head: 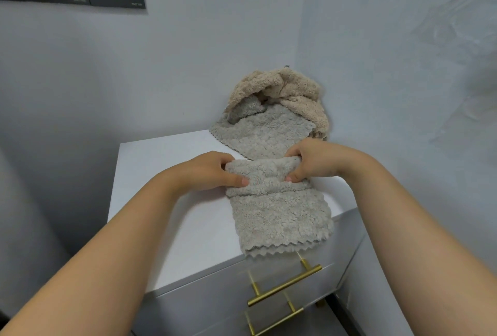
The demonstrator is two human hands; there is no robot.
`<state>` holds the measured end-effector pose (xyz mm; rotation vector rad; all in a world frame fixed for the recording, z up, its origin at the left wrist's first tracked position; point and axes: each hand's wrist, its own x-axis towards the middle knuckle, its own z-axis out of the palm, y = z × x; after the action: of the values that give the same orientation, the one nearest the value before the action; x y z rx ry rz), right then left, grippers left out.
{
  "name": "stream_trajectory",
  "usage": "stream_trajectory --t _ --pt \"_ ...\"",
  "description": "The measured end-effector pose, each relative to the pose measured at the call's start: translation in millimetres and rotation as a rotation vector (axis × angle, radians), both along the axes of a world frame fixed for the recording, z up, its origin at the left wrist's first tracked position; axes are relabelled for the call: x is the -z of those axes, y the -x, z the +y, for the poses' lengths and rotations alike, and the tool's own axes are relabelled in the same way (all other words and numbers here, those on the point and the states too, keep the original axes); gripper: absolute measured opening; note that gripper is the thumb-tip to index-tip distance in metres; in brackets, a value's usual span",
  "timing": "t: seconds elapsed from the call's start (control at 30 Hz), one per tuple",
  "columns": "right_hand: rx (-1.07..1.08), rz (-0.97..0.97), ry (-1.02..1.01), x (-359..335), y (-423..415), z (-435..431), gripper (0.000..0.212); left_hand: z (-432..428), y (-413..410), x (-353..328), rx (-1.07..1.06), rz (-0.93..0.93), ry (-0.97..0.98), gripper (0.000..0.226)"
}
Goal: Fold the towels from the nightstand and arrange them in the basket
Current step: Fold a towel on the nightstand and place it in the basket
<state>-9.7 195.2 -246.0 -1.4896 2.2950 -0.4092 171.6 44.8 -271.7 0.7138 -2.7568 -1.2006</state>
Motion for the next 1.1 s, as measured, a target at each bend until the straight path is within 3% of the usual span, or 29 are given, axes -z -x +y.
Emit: stream_trajectory --t 0.2,0.33,0.5,0.67,0.83,1.03,1.1 --pt "0.070 0.071 0.149 7 -4 -8 0.013 4 6 7 -0.178 0.236 0.070 0.021" --pt "0.114 0.156 0.357 19 -8 -16 0.017 7 10 19 -0.257 0.378 0.160 0.024" --pt "0.126 0.154 0.418 23 -8 -19 0.024 4 9 24 -0.271 0.447 0.329 0.032" --pt "0.098 0.079 0.407 22 -1 -13 0.031 6 6 26 -0.123 0.498 0.410 0.033" --pt "0.051 0.058 0.255 9 7 0 0.042 14 0 17 0.120 0.455 0.340 0.023" --pt "-0.008 -0.009 0.169 -2 8 10 0.039 18 2 16 0.043 0.500 0.186 0.022" --pt "-0.031 -0.020 0.138 -2 9 10 0.038 19 4 16 0.002 0.520 0.167 0.031"
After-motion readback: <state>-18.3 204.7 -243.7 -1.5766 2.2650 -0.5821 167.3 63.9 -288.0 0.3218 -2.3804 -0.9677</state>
